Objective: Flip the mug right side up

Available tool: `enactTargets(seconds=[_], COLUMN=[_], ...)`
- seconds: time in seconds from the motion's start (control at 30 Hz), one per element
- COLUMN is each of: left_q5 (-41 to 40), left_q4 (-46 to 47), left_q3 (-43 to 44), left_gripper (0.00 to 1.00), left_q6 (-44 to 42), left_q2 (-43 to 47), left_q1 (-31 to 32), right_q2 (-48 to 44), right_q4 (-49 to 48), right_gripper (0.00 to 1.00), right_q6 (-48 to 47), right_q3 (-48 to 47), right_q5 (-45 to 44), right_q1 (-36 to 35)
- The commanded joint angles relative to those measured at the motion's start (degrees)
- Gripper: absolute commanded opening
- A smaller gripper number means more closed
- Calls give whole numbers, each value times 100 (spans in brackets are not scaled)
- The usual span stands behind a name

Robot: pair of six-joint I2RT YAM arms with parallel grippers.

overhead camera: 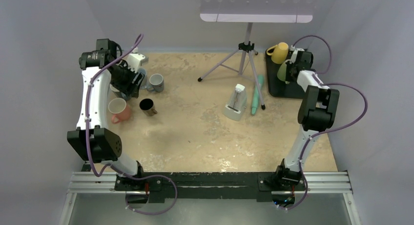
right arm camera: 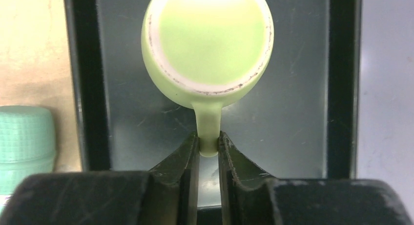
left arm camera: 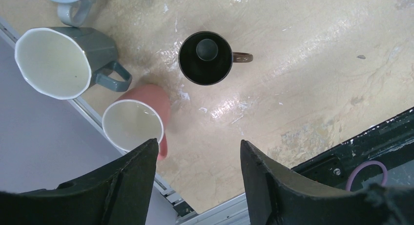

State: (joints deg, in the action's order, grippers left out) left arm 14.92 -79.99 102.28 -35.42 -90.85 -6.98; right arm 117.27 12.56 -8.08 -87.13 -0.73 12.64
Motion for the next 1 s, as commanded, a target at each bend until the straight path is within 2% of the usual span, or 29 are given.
enactTargets(seconds=[0.0, 0.1, 0.23, 0.43, 0.67, 0.9, 0.97], left_q5=[265, 266, 237, 173, 161, 170, 178], left_q4=[243, 307, 319, 350, 331, 329, 330], left_q3=[-157, -244, -276, -263, -237, -225, -270], left_gripper=[66, 66, 67, 67, 67, 67, 67], left_q6=[-144, -198, -252, -280, -299, -303, -303], left_q2=[284, 378, 473, 557, 581, 623, 646], left_q1=[24, 23, 22, 22, 22, 24, 19], right_q2=[-54, 105, 451, 661, 566, 475, 436], right_q4=[285, 480, 795, 892, 805, 537, 397], right_gripper=[23, 27, 37, 35, 43, 39, 27], right_q6=[567, 654, 668, 466, 215, 32, -2], right_q3=[310, 4, -646, -912, -976, -1023, -1003], right_q5=[-13, -74, -257, -216, -328, -125, -92], right_q1=[-89, -87, -89, -85, -79, -87, -82])
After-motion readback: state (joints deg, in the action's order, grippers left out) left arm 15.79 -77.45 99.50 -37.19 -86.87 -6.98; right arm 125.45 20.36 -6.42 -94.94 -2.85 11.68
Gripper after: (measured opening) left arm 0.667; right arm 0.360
